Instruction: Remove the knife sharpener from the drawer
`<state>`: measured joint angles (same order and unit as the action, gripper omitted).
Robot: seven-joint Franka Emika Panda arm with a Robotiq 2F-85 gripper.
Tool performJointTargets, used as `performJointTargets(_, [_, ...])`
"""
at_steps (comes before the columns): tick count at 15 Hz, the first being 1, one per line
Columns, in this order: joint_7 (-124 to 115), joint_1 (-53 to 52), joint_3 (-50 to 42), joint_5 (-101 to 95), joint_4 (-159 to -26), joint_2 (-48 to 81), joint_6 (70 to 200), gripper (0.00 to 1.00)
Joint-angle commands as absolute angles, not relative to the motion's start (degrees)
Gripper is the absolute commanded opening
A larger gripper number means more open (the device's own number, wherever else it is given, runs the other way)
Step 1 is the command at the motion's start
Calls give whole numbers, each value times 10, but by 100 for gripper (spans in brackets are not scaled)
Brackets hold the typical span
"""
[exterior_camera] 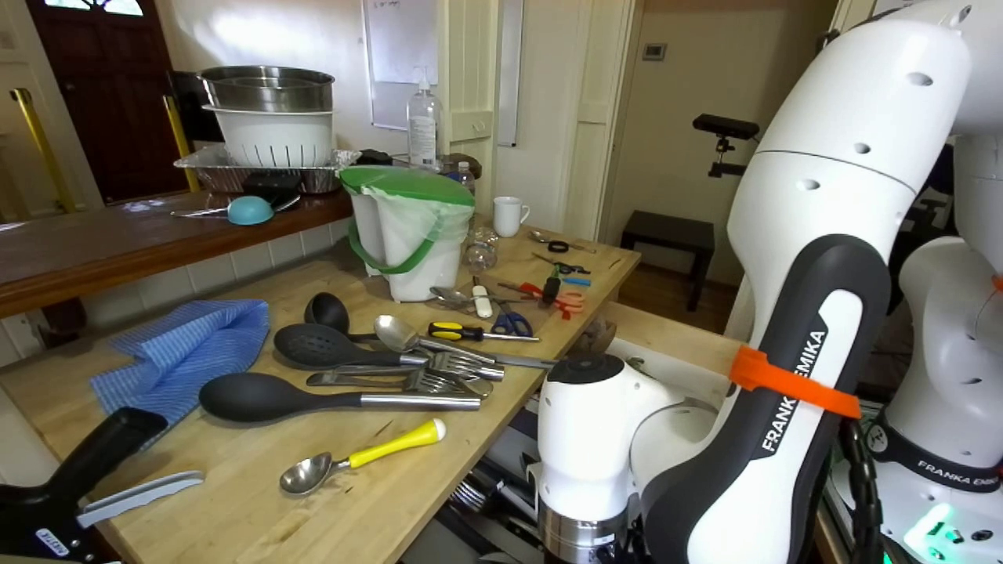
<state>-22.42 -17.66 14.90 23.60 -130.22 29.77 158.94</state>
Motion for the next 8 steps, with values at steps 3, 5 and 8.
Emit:
performJointTargets(3, [-165, -125, 201, 266, -1395, 254, 1703, 99])
performJointTargets(5, [-142, -94, 226, 270, -1404, 254, 1710, 86])
performJointTargets(8, [-115, -58, 245, 267, -1399, 257, 1692, 62])
